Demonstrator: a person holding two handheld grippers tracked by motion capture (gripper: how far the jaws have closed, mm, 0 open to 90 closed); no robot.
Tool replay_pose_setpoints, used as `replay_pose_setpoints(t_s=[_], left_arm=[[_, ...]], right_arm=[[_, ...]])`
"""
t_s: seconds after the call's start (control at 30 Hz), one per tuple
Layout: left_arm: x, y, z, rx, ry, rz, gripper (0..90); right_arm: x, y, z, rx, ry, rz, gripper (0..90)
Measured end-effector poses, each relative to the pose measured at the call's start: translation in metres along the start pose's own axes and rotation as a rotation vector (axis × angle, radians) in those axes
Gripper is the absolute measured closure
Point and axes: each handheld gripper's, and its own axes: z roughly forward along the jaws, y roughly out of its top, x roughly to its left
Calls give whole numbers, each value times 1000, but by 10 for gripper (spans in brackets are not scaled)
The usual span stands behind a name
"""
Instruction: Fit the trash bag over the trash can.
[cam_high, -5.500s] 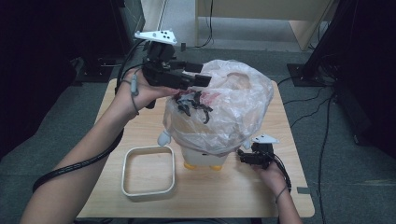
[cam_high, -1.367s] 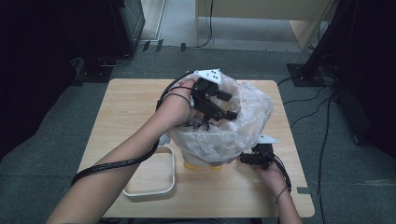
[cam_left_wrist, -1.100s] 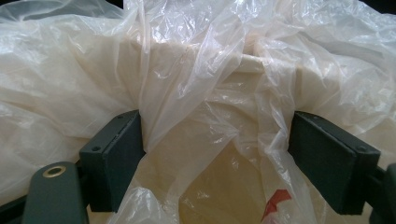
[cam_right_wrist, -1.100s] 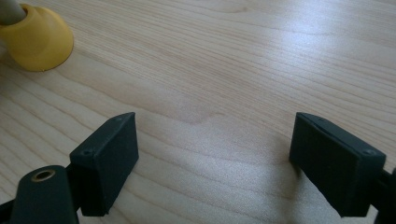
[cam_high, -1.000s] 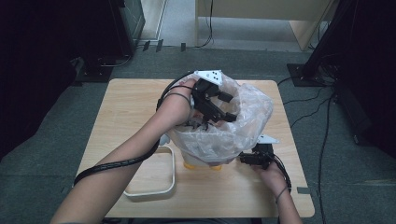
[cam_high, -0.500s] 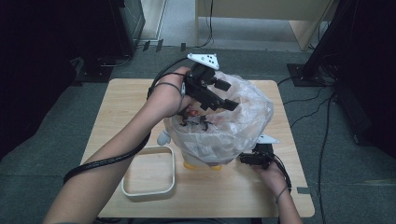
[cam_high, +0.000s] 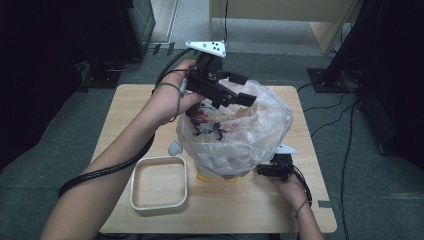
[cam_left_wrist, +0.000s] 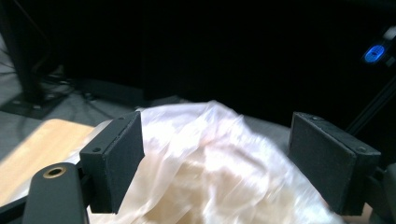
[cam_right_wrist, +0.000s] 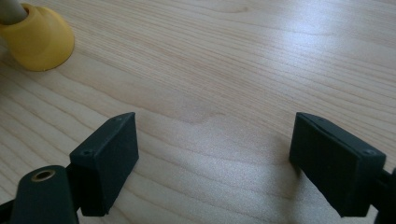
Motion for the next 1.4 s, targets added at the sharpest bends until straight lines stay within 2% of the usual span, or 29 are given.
replay_pose_setpoints(t_s=[0.03, 0.1, 0.17, 0.2, 0.27, 0.3, 0.33, 0.37, 0.47, 0.53, 0.6, 0.63, 0.67, 0.7, 0.73, 0.8, 0.87, 1.0, 1.03, 1.07, 1.2, 1.3, 1.37, 1.4], left_arm=[[-1, -1, -1, 25, 14, 5, 186], [-1, -4, -3, 71, 30, -32, 187], [1, -7, -6, 63, 27, -55, 187], [3, -9, -9, 50, 21, -92, 187], [6, -13, -14, -24, -16, -204, 187], [7, -14, -15, -33, -24, -243, 187], [8, -14, -18, -31, -34, -259, 187], [8, -15, -20, -10, -34, -231, 187], [5, -18, -24, 8, -15, -160, 187], [2, -19, -26, 24, 40, -98, 187], [0, -19, -29, 81, 85, -30, 187], [-1, -20, -31, 98, 101, -21, 186], [0, -21, -33, 97, 85, -17, 187], [0, -22, -34, 93, 86, -15, 188], [1, -24, -35, 110, 89, -14, 218], [3, -29, -35, 149, 86, -7, 410], [6, -35, -32, 212, 110, -14, 434], [8, -43, -23, 314, 163, 54, 483], [7, -43, -22, 319, 166, 75, 493], [6, -43, -20, 331, 158, 84, 541], [4, -41, -13, 368, 177, 108, 606], [6, -39, -12, 403, 175, 87, 714], [8, -36, -10, 451, 186, 47, 819], [9, -36, -9, 472, 191, 33, 841]], right_arm=[[0, 0, 0, 0, 0, 0, 152], [0, 0, 0, 0, 0, 0, 152], [0, 0, 0, 0, 0, -1, 152], [0, 0, 0, 0, 0, 0, 152], [0, 0, 0, 0, 0, 0, 153], [0, 0, 0, 0, 0, 0, 152], [0, 0, 0, 0, 0, 0, 152], [0, 0, 0, 0, 0, -1, 152], [0, 0, 0, 0, 1, -1, 152], [0, 0, 0, 0, 1, -1, 152], [0, 0, 0, 0, 1, -1, 152], [0, 0, 0, 0, 1, -1, 152], [0, 0, 0, 0, 1, -1, 152], [0, 0, 0, 0, 1, -1, 152], [0, 0, 0, 0, 1, -2, 153], [0, 0, 0, 0, 1, -1, 152], [0, 0, 0, 0, 1, -2, 152], [0, 0, 0, 0, 1, -2, 152], [0, 0, 0, 0, 1, -2, 152], [0, 0, 0, 0, 1, -2, 152], [0, 0, 0, 0, 1, -2, 152], [0, 0, 0, 0, 1, -2, 152], [0, 0, 0, 0, 1, -2, 152], [0, 0, 0, 0, 1, -2, 152]])
